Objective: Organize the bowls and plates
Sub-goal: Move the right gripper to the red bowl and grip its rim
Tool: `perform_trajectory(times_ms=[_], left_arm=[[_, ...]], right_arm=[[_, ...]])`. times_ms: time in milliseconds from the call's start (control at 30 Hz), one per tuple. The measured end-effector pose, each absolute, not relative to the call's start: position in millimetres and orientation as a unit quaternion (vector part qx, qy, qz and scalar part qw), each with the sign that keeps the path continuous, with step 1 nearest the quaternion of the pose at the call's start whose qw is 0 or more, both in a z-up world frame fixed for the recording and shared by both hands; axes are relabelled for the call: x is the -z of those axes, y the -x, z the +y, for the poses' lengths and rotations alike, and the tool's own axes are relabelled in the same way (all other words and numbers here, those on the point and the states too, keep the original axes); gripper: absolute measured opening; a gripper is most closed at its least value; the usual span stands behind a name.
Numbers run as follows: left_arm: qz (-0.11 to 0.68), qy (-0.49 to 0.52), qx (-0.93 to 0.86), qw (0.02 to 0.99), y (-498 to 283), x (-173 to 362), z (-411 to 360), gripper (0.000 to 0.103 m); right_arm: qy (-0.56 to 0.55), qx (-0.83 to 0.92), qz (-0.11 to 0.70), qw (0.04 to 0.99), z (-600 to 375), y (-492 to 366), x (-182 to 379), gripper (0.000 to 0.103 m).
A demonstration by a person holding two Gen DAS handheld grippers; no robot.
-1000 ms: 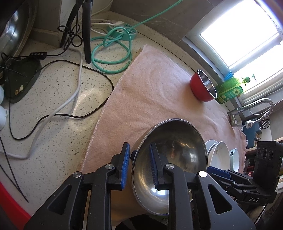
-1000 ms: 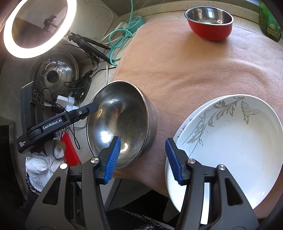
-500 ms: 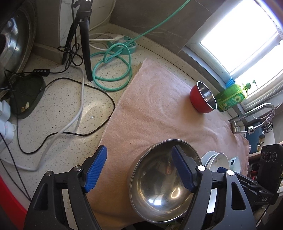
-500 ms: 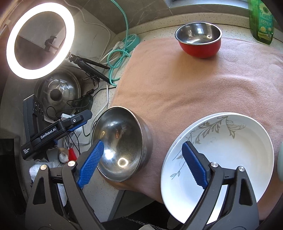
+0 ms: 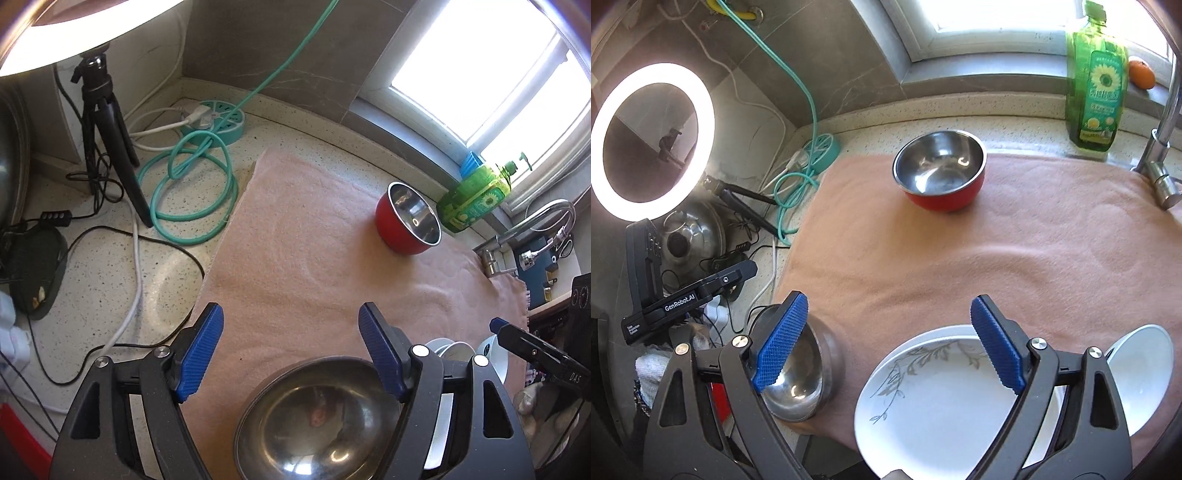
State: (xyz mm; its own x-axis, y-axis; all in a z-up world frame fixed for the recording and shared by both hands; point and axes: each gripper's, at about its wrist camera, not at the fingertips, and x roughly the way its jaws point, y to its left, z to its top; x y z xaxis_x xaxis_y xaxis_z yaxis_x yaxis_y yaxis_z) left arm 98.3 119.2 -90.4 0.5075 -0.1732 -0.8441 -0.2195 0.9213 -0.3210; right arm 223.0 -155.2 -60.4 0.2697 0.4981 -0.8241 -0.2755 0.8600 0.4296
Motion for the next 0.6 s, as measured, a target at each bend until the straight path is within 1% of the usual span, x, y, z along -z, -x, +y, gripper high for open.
perform_trajectory(times_ms=[267, 567, 600], left_arm=[[0.502, 0.182, 0.022, 0.845, -140.4, 88.0, 95.5, 0.076], [0.514, 0.196, 0.043, 0.834, -181.6, 97.8, 75.5, 0.076], [0.514, 0.197, 0.045, 0.834, -185.4, 98.6, 72.8, 0.076]], right_arm=[[-0.109, -0.201, 0.537, 0.812, -186.3, -271.2, 59.5, 0.092], [-0.188, -0.186, 0.566, 0.781, -210.3, -317.6, 96.8, 0.092], [-0.196, -0.188, 0.57, 0.776, -210.6, -322.4, 100.7, 0.09]])
